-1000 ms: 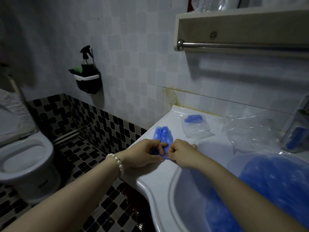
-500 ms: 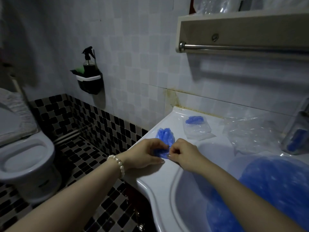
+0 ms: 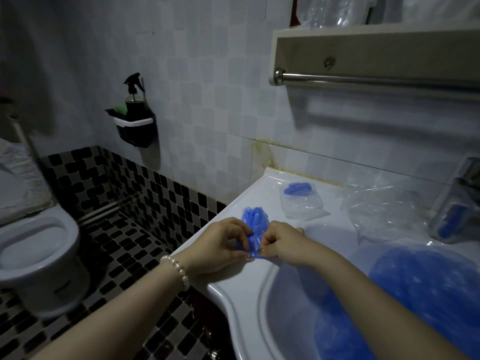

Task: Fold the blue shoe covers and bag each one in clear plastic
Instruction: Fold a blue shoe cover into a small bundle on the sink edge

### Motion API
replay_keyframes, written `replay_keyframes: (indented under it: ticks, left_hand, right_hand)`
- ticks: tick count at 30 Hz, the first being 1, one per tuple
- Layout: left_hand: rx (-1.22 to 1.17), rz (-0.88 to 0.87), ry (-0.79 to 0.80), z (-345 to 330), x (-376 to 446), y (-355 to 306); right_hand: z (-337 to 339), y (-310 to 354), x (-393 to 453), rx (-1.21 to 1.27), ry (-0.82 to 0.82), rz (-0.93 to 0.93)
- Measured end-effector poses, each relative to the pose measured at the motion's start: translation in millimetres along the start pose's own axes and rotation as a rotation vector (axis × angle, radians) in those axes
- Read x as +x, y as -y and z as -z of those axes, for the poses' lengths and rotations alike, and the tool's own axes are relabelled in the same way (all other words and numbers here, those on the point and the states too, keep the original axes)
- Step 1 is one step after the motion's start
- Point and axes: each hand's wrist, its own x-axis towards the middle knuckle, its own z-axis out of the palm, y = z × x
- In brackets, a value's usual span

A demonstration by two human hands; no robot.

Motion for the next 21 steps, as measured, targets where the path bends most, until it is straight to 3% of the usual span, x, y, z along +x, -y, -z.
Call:
replay_keyframes:
  ticks: [11,15,21]
  left_hand:
    - [0.079,0.048,0.015,-0.6,-0.2,-4.8]
    - [0.045,0.049,0.008,-0.3,0.5,-5.1]
    - [0.021,0.033,0.001,-0.6,-0.3,-3.6]
  right_hand:
    - [-16.3,-29.6,-15.0,0.482,-0.201,0.253]
    - [-24.4,-30.7,-14.0,0.332,-0.327,0.248]
    - [-23.2,-16.4,-4.4,0.044,-0.337,-0.045]
